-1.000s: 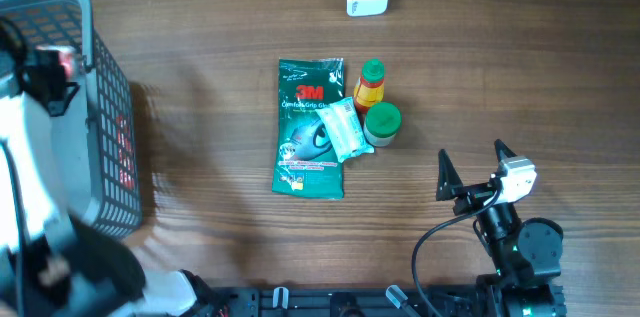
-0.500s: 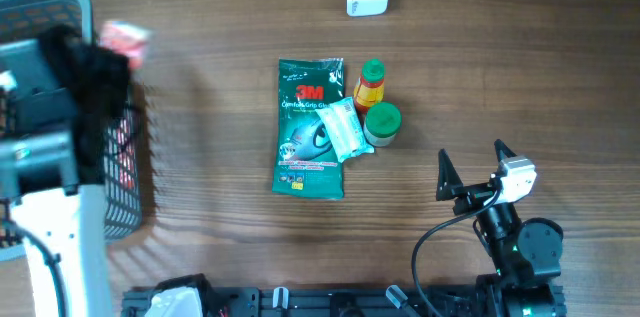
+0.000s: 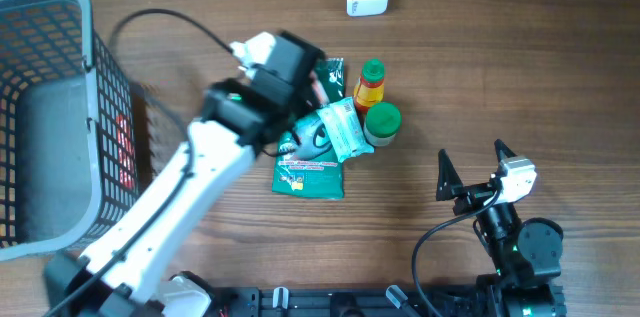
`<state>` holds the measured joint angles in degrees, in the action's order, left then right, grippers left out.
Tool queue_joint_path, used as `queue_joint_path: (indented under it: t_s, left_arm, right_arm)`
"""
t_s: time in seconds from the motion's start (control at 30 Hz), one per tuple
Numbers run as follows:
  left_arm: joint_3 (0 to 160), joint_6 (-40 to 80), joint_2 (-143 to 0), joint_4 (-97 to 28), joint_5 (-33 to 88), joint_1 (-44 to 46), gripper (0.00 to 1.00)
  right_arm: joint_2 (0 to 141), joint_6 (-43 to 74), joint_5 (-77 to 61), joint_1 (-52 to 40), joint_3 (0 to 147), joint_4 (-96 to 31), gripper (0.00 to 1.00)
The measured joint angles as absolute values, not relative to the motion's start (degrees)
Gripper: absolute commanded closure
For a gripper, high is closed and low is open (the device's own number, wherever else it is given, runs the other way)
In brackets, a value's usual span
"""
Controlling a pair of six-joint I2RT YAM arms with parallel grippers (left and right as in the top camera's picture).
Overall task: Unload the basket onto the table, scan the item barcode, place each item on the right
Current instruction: 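Carry the snack packet over and set it beside the jar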
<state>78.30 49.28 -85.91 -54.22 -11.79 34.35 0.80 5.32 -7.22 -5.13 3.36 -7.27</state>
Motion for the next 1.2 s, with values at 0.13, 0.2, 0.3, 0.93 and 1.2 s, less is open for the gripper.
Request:
queue_joint_path:
  t_s: [0.13, 0.2, 0.3, 0.93, 1.2]
  left_arm:
    - [76.8, 48.2, -89.5, -55.8, -12.4, 41.1, 0.96]
    - [76.1, 48.2, -90.2, -55.6, -12.6, 43.4, 0.96]
    - [74.5, 48.2, -90.7, -52.0, -12.1, 47.0, 0.96]
    - [63.7, 47.8, -103.0, -20.2, -5.9, 52.2, 0.96]
    - [63.7, 47.6, -105.3, -13.1, -5.4, 48.6, 0.96]
  right_arm:
    - [0.8, 5.3, -7.2, -5.1, 3.4, -7.3, 0.0]
    - [0.8, 5.3, -7.2, -5.1, 3.4, -7.3, 0.0]
    - [0.8, 5.3, -7.2, -5.1, 3.4, -7.3, 0.0]
    - [0.8, 5.3, -7.2, -5.1, 3.4, -7.3, 0.0]
    - [0.8, 5.3, -7.2, -5.1, 3.4, -7.3, 0.0]
